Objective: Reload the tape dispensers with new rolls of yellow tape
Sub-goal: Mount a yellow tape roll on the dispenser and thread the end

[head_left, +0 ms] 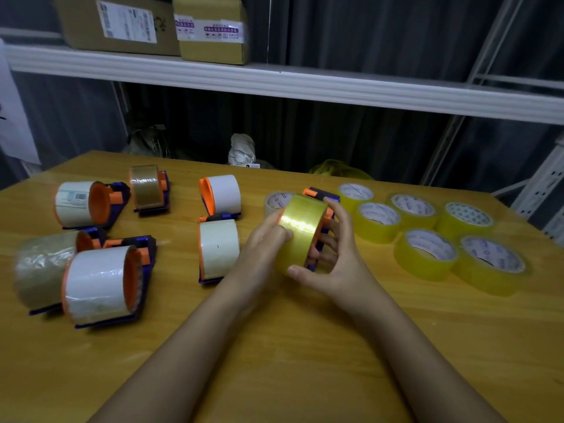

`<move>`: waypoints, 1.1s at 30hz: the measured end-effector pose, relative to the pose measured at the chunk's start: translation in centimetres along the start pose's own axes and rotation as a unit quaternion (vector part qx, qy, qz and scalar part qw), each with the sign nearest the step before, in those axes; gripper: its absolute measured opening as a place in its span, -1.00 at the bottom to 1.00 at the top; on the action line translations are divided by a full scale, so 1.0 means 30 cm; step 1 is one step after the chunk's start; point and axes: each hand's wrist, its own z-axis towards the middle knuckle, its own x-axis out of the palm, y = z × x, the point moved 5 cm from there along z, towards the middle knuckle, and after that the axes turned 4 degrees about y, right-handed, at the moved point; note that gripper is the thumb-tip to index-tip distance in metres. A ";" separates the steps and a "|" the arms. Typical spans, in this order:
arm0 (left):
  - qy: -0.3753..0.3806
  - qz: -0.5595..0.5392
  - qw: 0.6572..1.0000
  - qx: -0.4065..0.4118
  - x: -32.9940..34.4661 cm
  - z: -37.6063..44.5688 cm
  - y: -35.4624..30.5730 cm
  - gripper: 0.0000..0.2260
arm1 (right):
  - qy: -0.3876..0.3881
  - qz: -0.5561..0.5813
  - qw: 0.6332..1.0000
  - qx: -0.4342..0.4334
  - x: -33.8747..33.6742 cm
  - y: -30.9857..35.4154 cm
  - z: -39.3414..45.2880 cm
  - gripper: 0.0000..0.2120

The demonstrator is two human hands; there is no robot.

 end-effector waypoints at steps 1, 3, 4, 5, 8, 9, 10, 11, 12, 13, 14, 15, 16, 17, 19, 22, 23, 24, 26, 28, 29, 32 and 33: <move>0.001 -0.011 1.000 -0.001 0.002 0.000 -0.002 -0.65 | -0.004 -0.040 0.999 -0.011 -0.004 0.009 -0.001 0.02; -0.003 -0.030 1.000 -0.006 -0.002 0.004 0.003 -0.69 | -0.009 -0.125 0.992 -0.036 -0.010 0.022 -0.003 0.06; -0.007 -0.030 1.000 -0.005 -0.005 0.006 0.006 -0.70 | -0.008 -0.147 0.988 -0.044 -0.011 0.022 -0.004 0.07; -0.013 -0.030 0.999 -0.002 -0.009 0.007 0.005 -0.70 | -0.004 -0.147 0.988 -0.046 -0.009 0.021 -0.004 0.09; -0.014 -0.017 1.000 0.012 -0.015 0.007 0.007 -0.69 | 0.011 -0.007 1.000 -0.009 0.007 0.010 -0.001 0.07; -0.006 -0.012 1.000 0.019 -0.008 0.002 -0.002 -0.69 | 0.011 0.040 0.999 -0.002 0.013 0.006 -0.001 0.02; 0.003 -0.005 1.000 0.026 -0.004 0.000 -0.002 -0.69 | 0.005 0.064 0.998 0.002 0.016 0.004 -0.001 -0.03; 0.009 -0.002 1.000 0.027 0.001 -0.004 -0.004 -0.68 | -0.003 0.069 0.998 0.000 0.015 0.003 -0.003 -0.07; 0.010 0.001 1.000 0.024 -0.002 -0.002 0.004 -0.68 | -0.010 0.058 0.998 -0.006 0.012 0.005 -0.004 -0.09; 0.007 0.001 1.000 0.019 -0.005 0.000 0.009 -0.67 | -0.013 0.034 0.999 -0.015 0.009 0.008 -0.006 -0.09; 0.006 0.002 1.000 0.020 -0.012 0.002 0.017 -0.66 | -0.015 -0.005 1.000 -0.023 0.005 0.012 -0.008 -0.06; 0.008 0.000 1.000 0.022 -0.013 0.003 0.018 -0.63 | -0.016 -0.049 0.998 -0.032 -0.001 0.018 -0.008 -0.03; 0.016 -0.002 1.000 0.025 -0.014 0.006 0.022 -0.58 | -0.019 -0.088 0.995 -0.041 -0.006 0.024 -0.007 -0.01; 0.026 -0.007 0.999 0.027 -0.010 0.006 0.020 -0.55 | -0.020 -0.112 0.992 -0.048 -0.010 0.030 -0.007 0.01; 0.039 -0.012 0.998 0.040 -0.004 0.004 0.014 -0.57 | -0.020 -0.130 0.990 -0.054 -0.012 0.033 -0.007 0.03; 0.040 -0.006 0.998 0.053 -0.006 0.002 0.014 -0.60 | -0.022 -0.114 0.992 -0.054 -0.016 0.034 -0.012 0.02; 0.037 0.000 0.998 0.054 -0.008 0.001 0.016 -0.61 | -0.021 -0.112 0.992 -0.052 -0.015 0.034 -0.012 0.02; 0.033 0.003 0.998 0.053 -0.009 0.000 0.015 -0.63 | -0.021 -0.115 0.992 -0.052 -0.014 0.035 -0.012 0.02; 0.025 0.003 0.999 0.041 -0.005 0.000 0.011 -0.69 | -0.024 -0.126 0.990 -0.052 -0.013 0.034 -0.011 0.02; 0.019 0.008 0.999 0.031 0.002 0.000 0.005 -0.68 | -0.026 -0.142 0.988 -0.057 -0.013 0.035 -0.010 0.01; 0.021 0.005 0.999 0.026 0.004 -0.001 0.002 -0.60 | -0.028 -0.141 0.988 -0.057 -0.015 0.033 -0.010 0.00; 0.047 -0.031 0.998 0.000 -0.006 0.007 0.021 -0.41 | -0.031 -0.082 0.996 -0.035 -0.021 0.018 -0.007 -0.05; 0.062 -0.040 0.997 -0.005 -0.010 0.007 0.025 -0.46 | -0.028 -0.059 0.997 -0.029 -0.022 0.011 -0.004 -0.07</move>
